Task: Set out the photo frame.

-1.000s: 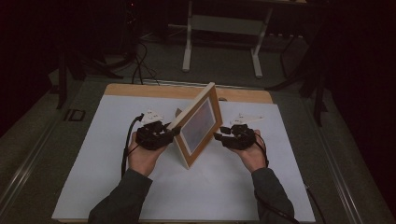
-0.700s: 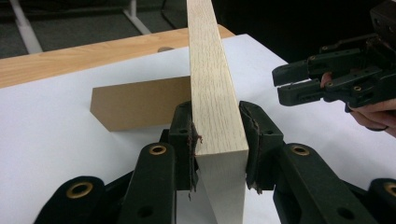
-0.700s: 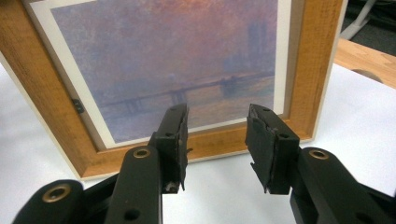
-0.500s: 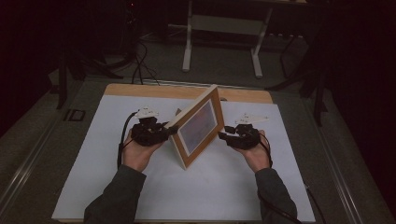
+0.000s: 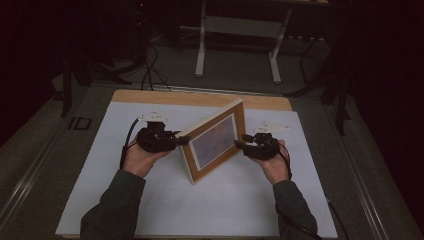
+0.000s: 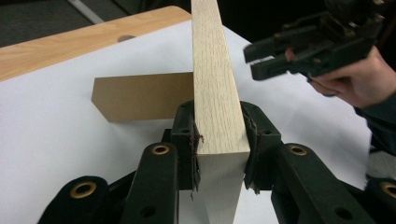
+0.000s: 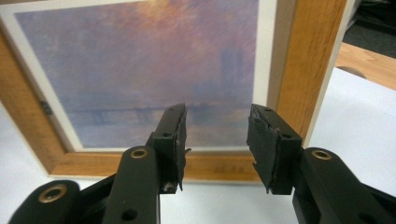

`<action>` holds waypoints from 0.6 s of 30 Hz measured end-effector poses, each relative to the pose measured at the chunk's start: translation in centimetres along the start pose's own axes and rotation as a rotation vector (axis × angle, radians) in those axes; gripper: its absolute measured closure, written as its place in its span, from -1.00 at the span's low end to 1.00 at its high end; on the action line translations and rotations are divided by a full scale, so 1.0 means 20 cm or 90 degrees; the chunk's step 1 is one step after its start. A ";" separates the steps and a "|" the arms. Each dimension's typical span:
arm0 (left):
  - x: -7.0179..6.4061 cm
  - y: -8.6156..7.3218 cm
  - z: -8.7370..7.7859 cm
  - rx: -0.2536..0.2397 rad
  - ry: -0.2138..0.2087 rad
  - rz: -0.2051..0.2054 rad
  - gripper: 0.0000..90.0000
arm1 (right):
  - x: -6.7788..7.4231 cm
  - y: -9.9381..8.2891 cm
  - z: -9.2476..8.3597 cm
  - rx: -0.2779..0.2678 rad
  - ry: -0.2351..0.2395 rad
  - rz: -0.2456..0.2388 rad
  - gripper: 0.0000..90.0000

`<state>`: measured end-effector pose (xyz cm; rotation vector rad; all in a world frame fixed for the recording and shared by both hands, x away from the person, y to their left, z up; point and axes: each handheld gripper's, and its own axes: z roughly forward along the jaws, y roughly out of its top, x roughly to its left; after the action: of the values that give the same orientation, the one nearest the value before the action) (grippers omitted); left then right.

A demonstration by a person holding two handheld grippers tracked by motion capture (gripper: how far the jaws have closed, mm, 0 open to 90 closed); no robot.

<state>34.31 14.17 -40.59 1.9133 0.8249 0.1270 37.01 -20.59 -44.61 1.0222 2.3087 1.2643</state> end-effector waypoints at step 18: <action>0.02 0.01 -0.01 0.014 -0.073 0.038 0.61 | -0.09 0.02 -0.11 -0.038 -0.055 0.012 0.08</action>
<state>34.54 14.44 -40.48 1.9477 0.6948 0.0441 37.29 -23.00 -43.15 1.0592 2.1891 1.2639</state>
